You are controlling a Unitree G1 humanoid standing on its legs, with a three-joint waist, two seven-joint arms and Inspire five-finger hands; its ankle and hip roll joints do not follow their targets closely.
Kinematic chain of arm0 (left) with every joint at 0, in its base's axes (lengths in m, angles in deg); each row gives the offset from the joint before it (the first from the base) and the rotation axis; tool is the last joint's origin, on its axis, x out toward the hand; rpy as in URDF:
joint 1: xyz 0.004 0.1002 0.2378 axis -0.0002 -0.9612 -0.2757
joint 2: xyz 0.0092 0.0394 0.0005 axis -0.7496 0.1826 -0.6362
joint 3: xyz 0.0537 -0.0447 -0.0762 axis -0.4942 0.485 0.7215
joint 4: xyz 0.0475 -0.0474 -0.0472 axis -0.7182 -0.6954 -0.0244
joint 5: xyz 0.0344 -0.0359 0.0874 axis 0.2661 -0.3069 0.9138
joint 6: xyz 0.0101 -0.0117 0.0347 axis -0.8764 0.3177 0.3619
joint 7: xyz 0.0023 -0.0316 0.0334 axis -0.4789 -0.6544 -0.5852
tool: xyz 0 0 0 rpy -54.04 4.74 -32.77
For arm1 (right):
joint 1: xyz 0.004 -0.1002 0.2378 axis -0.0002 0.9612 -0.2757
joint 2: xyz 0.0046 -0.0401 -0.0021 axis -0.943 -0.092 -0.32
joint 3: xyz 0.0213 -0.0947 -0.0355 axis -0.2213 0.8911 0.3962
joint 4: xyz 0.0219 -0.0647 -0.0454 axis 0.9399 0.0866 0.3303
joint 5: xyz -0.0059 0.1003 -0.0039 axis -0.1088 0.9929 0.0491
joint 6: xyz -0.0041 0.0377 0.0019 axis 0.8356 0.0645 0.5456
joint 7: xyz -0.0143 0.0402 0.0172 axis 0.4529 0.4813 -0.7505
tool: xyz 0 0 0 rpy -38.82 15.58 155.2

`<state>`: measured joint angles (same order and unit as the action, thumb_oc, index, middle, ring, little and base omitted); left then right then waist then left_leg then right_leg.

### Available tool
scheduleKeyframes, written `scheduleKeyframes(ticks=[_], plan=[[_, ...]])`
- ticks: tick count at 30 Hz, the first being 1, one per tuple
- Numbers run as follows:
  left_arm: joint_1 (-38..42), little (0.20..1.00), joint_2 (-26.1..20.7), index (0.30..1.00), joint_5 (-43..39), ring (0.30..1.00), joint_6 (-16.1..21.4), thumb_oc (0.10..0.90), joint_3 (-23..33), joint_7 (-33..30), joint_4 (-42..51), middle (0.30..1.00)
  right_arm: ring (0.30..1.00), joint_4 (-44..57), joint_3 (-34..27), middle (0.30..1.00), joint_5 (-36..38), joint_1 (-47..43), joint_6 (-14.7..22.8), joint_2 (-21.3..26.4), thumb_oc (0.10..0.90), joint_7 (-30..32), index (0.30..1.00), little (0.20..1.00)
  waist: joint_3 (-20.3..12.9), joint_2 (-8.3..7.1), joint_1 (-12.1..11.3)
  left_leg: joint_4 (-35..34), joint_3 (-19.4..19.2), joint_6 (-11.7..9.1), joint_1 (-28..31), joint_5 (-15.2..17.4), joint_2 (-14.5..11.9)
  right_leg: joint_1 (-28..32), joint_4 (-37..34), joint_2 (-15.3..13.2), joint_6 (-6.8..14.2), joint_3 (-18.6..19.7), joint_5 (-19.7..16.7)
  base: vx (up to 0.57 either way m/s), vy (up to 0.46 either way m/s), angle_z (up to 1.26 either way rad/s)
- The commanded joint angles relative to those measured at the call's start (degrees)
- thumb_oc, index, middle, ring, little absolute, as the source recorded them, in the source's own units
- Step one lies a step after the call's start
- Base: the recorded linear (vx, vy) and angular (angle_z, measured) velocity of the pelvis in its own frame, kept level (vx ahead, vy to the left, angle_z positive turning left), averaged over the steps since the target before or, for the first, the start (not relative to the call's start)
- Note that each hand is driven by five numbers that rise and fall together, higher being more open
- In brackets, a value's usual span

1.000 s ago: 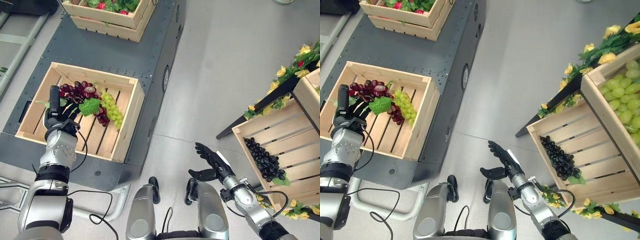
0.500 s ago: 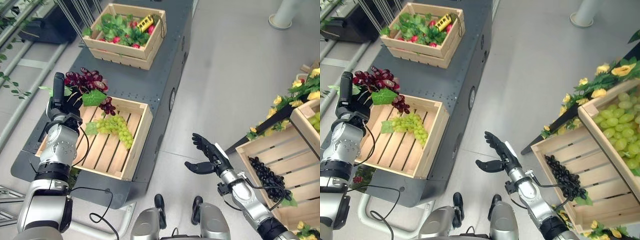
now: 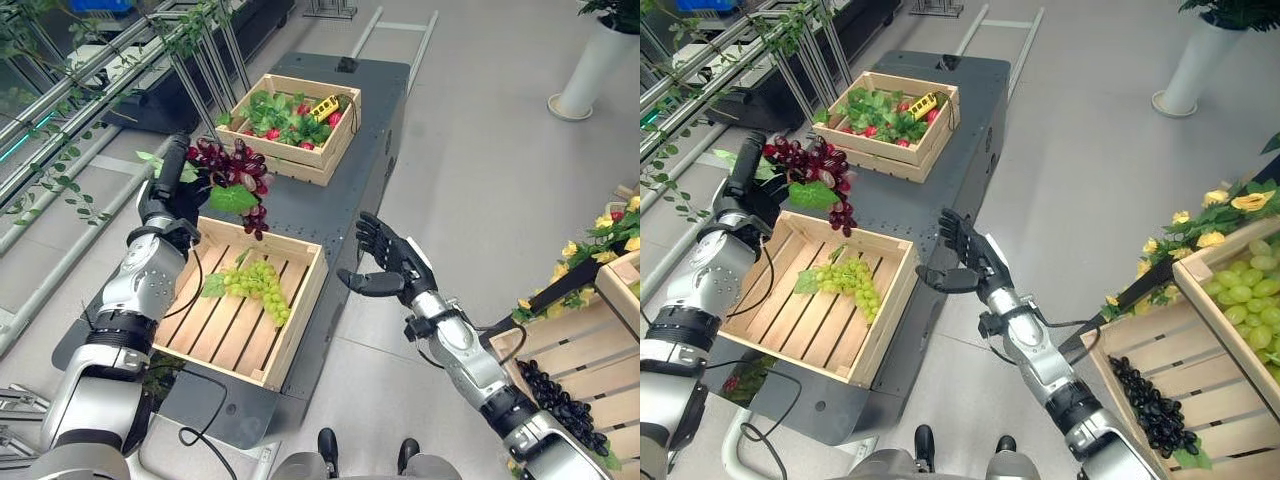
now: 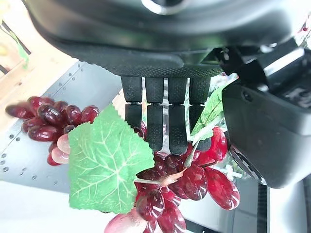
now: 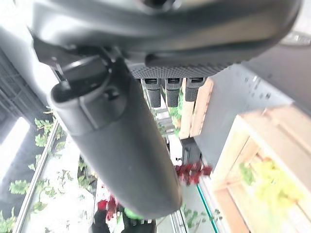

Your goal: Pick up the fruits from the basket on one side to the basket on the other side

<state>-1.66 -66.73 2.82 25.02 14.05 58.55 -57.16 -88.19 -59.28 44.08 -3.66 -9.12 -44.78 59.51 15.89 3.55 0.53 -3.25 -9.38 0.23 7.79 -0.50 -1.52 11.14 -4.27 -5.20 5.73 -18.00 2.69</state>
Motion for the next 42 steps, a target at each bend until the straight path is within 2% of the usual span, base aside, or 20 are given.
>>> scheduleKeyframes(ticks=[1,6,11,20,26,42], plan=[[12.5,0.3,-0.2,0.3,0.3,0.3,4.4,0.4,-1.1,3.0,-2.5,0.3,0.9,0.8,2.0,0.9,2.8,-3.8,1.8,-3.6,0.8,2.3,0.9,0.9,-10.1,0.87,-1.3,0.3,1.8,-2.4,-1.3,3.7,1.8,-2.5,3.1,-0.9,-2.0,-0.8,2.1,-0.02,-0.073,0.08],[14.9,0.3,2.9,0.3,0.6,0.3,2.9,0.4,-4.0,4.2,-2.9,0.3,0.9,-3.0,2.7,0.9,7.8,-8.9,-0.9,-6.6,0.8,3.8,0.9,0.9,-10.8,0.5,-2.2,-0.4,2.5,-2.6,-1.1,3.2,1.6,-1.8,2.7,-0.6,-2.4,-1.6,2.3,-0.01,-0.07,0.1],[15.9,0.3,5.9,0.3,0.8,0.3,1.6,0.4,-6.0,4.5,-1.9,0.3,0.9,-6.5,3.2,0.9,12.2,-12.2,-1.3,-9.5,0.8,5.3,0.9,0.9,-11.3,0.25,-3.2,-0.6,3.0,-2.6,-0.9,3.0,1.4,-1.2,2.2,-0.5,-2.7,-2.2,2.1,0.01,-0.044,0.09],[15.5,0.3,9.5,0.3,2.2,0.3,-0.9,0.4,-7.8,6.4,-0.9,0.3,0.9,-9.3,3.0,0.9,14.3,-17.8,-1.1,-12.4,0.8,9.1,0.9,0.9,-11.8,-0.04,-4.6,-0.9,3.7,-2.7,-0.6,2.8,1.4,-0.4,1.3,-0.4,-2.7,-2.7,1.6,0.0,-0.012,0.04],[14.9,0.3,11.0,0.3,3.2,0.3,-1.9,0.4,-8.5,8.2,-0.7,0.3,0.9,-11.2,2.7,0.9,16.1,-20.3,-1.3,-13.4,0.8,9.5,0.9,0.9,-12.1,-0.22,-5.2,-1.3,4.1,-2.7,-0.4,2.6,1.4,-0.2,0.9,-0.4,-2.7,-2.9,1.3,0.0,0.0,0.0],[13.5,0.3,13.1,0.3,3.5,0.3,-5.3,0.4,-10.9,13.7,4.2,0.3,0.9,-16.0,3.1,0.9,14.1,-24.6,-3.7,-14.1,0.8,12.3,0.9,0.9,-12.9,-0.59,-6.5,-1.7,4.9,-2.5,-0.3,2.3,1.5,0.1,0.3,-0.4,-2.7,-3.4,0.8,0.0,-0.001,0.01]])
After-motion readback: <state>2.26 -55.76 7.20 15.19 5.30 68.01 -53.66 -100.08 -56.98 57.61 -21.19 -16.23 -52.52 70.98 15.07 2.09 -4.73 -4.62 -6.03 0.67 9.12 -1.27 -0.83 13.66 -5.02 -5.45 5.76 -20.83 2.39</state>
